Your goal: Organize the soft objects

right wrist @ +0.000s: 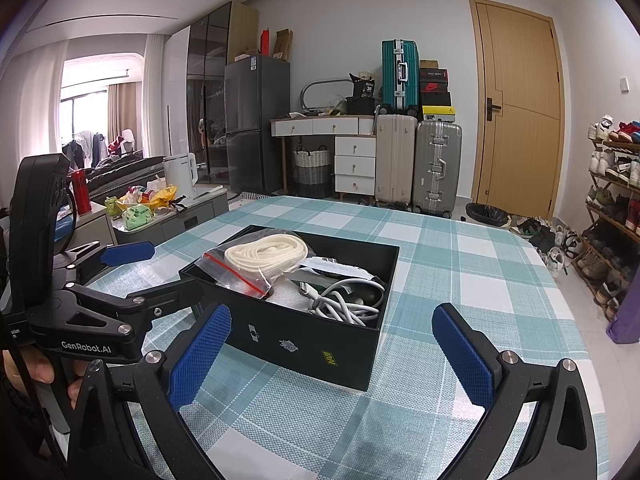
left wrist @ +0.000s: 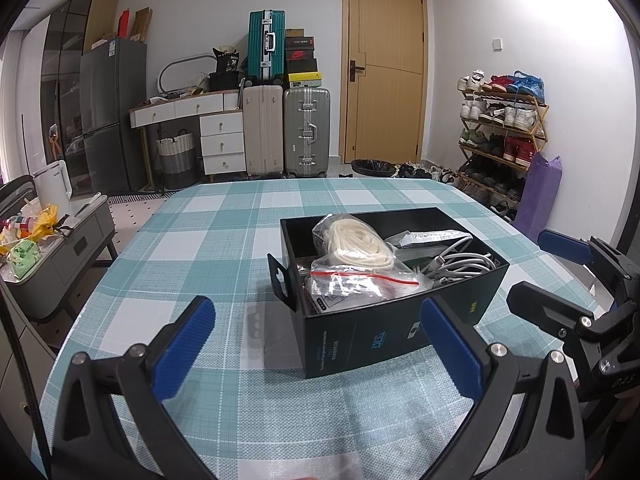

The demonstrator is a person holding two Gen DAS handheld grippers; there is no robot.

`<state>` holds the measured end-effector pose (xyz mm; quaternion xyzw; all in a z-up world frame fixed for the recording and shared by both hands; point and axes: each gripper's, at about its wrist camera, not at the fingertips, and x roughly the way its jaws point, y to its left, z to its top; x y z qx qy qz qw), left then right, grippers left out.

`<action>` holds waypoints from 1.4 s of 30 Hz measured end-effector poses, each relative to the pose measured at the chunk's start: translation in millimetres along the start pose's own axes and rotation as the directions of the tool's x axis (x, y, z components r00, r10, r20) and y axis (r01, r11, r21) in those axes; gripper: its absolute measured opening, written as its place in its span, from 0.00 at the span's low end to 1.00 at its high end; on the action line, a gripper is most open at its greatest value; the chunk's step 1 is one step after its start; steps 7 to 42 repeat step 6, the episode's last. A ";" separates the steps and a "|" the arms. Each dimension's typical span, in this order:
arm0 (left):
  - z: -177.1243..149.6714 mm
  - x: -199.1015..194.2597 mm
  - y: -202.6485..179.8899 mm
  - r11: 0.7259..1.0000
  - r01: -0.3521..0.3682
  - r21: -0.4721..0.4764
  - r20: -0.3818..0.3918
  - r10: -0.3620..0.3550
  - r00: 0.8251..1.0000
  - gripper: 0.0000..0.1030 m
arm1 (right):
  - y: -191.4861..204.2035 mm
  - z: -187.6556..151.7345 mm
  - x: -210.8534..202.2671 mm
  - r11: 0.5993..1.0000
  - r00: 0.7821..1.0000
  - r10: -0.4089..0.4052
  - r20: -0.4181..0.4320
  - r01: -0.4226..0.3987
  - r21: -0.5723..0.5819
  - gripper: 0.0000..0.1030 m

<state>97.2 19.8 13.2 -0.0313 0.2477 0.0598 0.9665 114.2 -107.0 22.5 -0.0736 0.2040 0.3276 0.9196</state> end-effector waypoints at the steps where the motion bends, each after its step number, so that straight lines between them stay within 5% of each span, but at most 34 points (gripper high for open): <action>1: 0.0 -0.3 0.4 1.000 -0.001 0.000 -0.001 0.001 1.000 1.00 | 0.2 0.0 -0.1 1.000 1.000 0.000 0.000 0.000 0.000 0.99; 42: 0.5 -1.0 1.9 1.000 -0.013 -0.005 0.002 0.013 1.000 1.00 | 0.5 -0.2 -0.3 1.000 1.000 0.000 -0.001 0.000 0.001 0.99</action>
